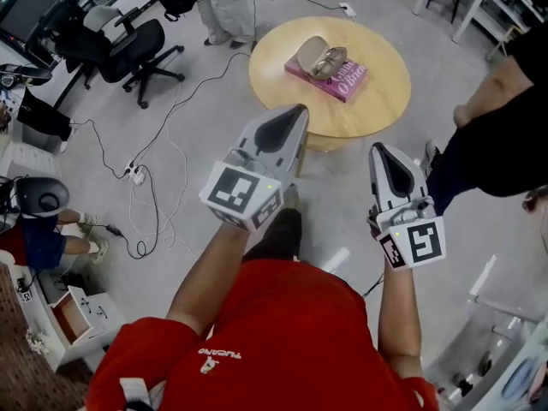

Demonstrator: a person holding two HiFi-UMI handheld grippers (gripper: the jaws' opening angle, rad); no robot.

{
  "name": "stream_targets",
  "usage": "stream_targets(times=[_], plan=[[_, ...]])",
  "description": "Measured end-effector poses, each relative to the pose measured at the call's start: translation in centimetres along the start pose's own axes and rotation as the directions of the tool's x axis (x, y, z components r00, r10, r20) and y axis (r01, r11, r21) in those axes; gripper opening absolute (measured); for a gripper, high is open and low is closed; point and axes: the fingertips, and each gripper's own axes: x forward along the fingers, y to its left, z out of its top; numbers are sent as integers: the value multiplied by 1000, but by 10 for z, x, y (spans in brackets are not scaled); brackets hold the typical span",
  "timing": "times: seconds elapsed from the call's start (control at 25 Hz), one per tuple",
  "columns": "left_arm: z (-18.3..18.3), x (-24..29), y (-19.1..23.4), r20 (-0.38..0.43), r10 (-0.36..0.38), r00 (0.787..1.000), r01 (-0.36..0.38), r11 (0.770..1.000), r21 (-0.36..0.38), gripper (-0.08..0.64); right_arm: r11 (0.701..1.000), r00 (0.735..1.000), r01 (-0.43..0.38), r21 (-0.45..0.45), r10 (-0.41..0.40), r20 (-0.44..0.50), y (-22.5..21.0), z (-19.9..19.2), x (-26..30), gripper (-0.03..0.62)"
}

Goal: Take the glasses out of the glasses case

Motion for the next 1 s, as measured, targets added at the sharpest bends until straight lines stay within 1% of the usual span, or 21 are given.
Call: stream_targets(times=[0.12, 0.28, 0.48, 0.6, 0.84, 1.0], plan=[[-8, 27, 21, -2, -11, 1000, 11, 1000, 1, 11, 1000, 1000, 24, -10, -24, -8, -23, -4, 23, 5], [-17, 69, 56, -31, -27, 999, 26, 1000, -16, 11, 999, 998, 44, -15, -44, -33, -51, -9, 65, 5], [-34, 118, 102, -70, -62, 996, 59, 997, -41, 11, 997, 996, 71, -13, -72, -56, -80, -20, 125, 5], [-50, 146, 124, -84, -96, 992, 92, 994, -54, 11, 995, 993, 95, -13, -96, -67, -98, -28, 157, 5], [-73, 198, 157, -144, -167, 975, 156, 984, -90, 11, 990, 986, 138, -40, -141, -92, -129, -40, 212, 5], [-106, 223, 174, -232, -193, 953, 168, 978, -121, 12, 984, 978, 171, -47, -175, -112, -145, -50, 232, 5]])
